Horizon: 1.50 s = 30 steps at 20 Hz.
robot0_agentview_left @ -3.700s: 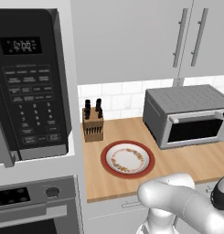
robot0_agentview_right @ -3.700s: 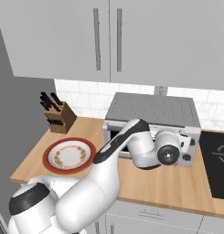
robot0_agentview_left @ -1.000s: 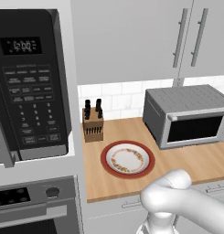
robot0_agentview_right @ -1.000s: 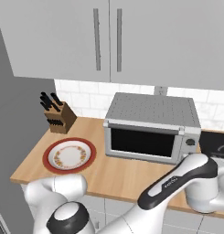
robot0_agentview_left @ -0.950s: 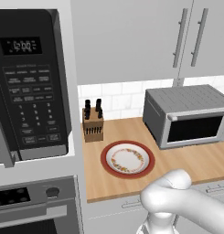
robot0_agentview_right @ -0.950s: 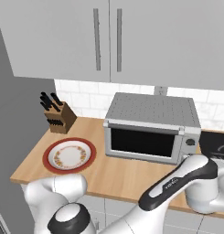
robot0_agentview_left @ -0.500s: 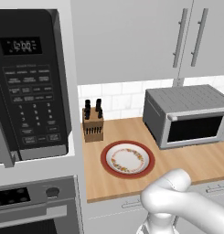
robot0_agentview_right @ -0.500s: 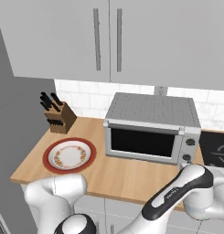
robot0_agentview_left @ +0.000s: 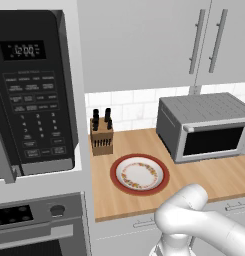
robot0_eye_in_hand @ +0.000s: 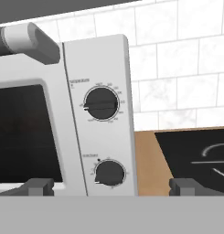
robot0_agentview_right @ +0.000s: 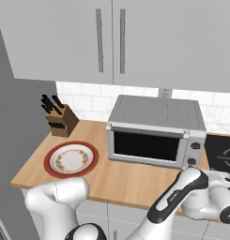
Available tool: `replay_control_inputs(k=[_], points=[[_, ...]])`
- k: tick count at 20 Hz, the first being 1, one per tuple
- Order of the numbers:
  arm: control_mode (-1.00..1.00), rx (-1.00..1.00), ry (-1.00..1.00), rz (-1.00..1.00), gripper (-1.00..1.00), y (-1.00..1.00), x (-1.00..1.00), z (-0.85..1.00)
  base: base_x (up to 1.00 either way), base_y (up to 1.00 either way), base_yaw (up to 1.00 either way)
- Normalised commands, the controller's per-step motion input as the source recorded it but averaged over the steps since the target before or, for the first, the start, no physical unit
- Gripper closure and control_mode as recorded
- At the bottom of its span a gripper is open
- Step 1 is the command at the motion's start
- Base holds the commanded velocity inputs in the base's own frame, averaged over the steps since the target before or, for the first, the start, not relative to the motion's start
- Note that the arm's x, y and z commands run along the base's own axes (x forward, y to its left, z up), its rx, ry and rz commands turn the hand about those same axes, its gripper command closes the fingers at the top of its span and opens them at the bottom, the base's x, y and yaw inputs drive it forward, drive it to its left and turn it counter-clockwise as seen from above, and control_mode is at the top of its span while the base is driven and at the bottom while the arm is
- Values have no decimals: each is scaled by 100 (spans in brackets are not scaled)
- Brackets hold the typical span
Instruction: Pick up the kebab skewer and baguette bread, and place them inside the toaster oven. Close the toaster oven door and start by setting the timer.
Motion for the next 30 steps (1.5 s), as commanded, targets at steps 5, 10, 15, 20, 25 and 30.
replay_control_inputs(k=[5,10,15,20,25,30], points=[[-100,0,-1,0,-100,1,49,-15,0,0,0],[-100,0,0,0,-100,0,38,-3,0,0,0],[-100,0,0,0,-100,0,2,-1,0,0,0],[-100,0,0,0,-100,0,0,-20,0,0,0],[-100,0,0,0,-100,0,0,-25,0,0,0],[-100,0,0,0,-100,0,12,-16,0,0,0]])
